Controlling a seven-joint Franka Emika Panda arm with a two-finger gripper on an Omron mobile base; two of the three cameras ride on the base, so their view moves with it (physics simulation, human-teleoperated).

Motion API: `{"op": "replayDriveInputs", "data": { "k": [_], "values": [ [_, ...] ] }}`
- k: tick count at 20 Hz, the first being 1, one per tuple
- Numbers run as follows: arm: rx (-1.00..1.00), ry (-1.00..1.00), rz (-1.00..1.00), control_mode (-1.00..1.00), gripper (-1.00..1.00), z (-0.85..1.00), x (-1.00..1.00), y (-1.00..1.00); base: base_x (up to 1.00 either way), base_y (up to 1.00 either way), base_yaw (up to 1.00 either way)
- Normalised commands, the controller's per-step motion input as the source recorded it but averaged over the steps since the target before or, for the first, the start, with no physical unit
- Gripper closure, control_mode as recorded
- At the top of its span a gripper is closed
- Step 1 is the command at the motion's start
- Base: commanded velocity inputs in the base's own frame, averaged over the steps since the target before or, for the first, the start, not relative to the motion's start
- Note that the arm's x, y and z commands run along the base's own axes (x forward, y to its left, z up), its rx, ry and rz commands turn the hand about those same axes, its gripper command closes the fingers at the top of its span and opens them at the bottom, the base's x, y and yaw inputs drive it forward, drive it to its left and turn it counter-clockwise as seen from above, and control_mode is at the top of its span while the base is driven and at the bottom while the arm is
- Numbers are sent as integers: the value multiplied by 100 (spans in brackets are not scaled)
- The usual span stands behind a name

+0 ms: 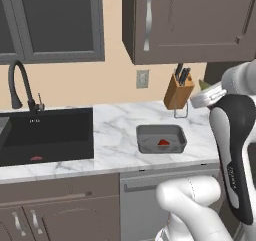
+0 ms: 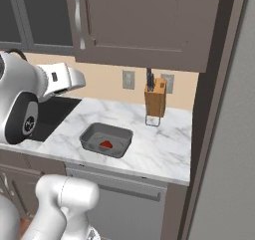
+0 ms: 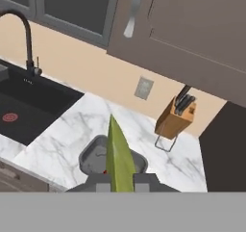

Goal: Take the bell pepper and lemon wedge out of the freezer and place them in the tupperware container on the counter. Then put the tupperware containing the vegetables back in the freezer.

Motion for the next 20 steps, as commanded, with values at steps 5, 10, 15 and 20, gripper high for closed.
{"op": "replayDriveInputs", "data": {
  "k": [5, 10, 15, 20],
  "values": [
    [-5, 22, 0, -100, 100, -48, 43, 5, 0, 0, 0],
    [-2, 22, 0, -100, 100, -62, 30, 6, 0, 0, 0],
    [-1, 25, 1, -100, 100, -70, 15, 3, 0, 0, 0],
    [0, 31, 1, -100, 100, -54, 22, 0, 0, 0, 0]
  ]
}}
